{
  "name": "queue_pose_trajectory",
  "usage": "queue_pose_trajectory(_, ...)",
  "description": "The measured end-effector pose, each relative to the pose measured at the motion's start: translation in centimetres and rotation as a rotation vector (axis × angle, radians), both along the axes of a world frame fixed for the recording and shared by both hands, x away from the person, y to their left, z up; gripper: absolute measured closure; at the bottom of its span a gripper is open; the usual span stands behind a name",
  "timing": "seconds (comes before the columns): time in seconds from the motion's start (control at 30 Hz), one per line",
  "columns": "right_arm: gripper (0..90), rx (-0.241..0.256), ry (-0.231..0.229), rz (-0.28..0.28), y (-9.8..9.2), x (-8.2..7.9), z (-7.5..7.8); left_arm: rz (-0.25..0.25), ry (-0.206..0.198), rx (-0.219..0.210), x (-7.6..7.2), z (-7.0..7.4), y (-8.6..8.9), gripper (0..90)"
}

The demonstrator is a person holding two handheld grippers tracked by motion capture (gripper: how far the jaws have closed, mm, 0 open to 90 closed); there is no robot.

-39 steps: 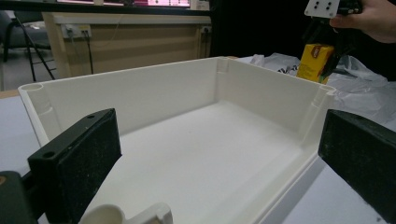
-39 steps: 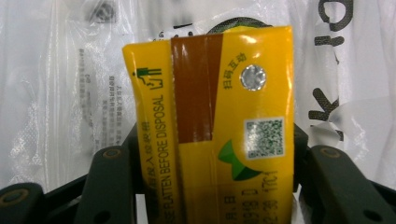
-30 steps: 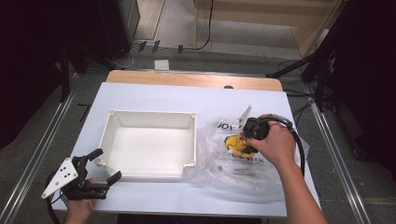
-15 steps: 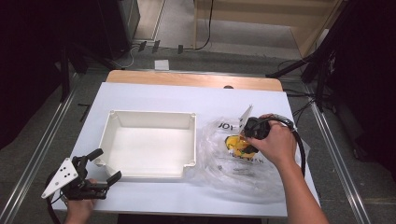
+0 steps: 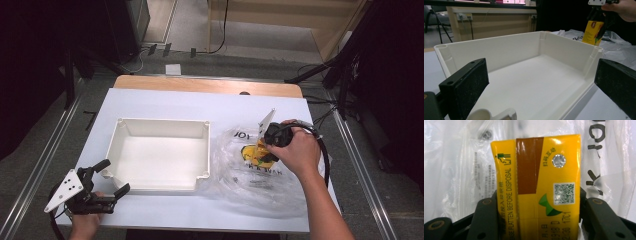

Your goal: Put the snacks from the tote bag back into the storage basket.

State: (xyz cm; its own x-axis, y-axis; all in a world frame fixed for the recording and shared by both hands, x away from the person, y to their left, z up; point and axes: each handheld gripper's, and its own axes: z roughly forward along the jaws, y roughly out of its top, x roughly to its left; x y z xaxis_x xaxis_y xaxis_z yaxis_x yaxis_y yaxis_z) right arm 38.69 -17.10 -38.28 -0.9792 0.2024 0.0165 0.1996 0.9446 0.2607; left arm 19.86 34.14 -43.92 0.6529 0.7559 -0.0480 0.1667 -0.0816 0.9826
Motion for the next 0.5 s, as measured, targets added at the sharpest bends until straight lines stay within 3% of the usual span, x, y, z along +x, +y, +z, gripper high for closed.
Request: queue_pose_trajectory(0.5,51.8,0.006,0.004,0.004,0.43,-0.07,0.58,0.002,-0.002,-0.006,-0.01,-0.01,0.05,0.0)
